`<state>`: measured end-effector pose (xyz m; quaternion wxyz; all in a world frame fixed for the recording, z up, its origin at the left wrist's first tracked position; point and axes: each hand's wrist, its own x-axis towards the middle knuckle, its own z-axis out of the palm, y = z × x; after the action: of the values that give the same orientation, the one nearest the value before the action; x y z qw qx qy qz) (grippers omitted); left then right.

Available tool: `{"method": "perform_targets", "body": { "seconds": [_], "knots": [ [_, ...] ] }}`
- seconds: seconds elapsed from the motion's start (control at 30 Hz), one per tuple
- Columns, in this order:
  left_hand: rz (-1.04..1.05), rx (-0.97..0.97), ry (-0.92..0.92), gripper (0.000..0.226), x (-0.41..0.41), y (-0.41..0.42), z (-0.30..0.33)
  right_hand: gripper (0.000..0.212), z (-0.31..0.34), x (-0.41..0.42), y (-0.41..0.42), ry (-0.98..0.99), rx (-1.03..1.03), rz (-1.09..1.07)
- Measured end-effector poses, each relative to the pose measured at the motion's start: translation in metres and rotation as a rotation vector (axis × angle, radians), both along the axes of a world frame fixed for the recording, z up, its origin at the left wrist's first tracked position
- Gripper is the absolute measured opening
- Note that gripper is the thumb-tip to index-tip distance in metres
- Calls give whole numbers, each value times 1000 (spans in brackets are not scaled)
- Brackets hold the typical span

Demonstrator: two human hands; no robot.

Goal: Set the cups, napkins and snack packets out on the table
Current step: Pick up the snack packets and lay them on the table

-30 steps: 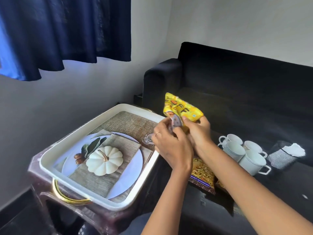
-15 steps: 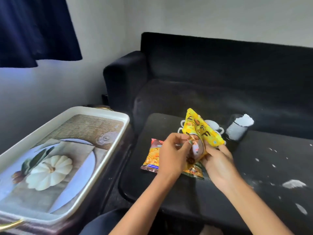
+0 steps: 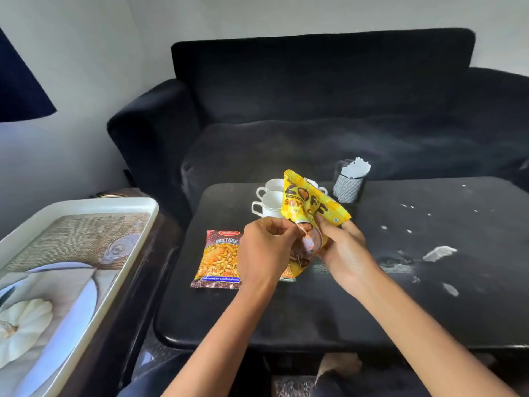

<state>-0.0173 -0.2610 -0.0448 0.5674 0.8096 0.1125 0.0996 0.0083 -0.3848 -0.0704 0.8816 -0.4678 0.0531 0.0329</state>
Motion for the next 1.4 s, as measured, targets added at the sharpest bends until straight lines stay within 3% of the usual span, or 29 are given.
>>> {"method": "perform_targets", "body": {
  "seconds": [0.2,0.77,1.17,1.4],
  "knots": [
    [38,26,-24,16,1,-4,1,27,-4,0,-2,14,7,-70],
    [98,-126,-42,17,12,13,3,13,-4,4,3,71,28,-143],
    [198,-139,-91,17,15,19,2,16,-1,7,-4,130,97,-182],
    [223,-428,-12,28,14,3,3,25,0,7,6,239,153,-236]
  ]
}}
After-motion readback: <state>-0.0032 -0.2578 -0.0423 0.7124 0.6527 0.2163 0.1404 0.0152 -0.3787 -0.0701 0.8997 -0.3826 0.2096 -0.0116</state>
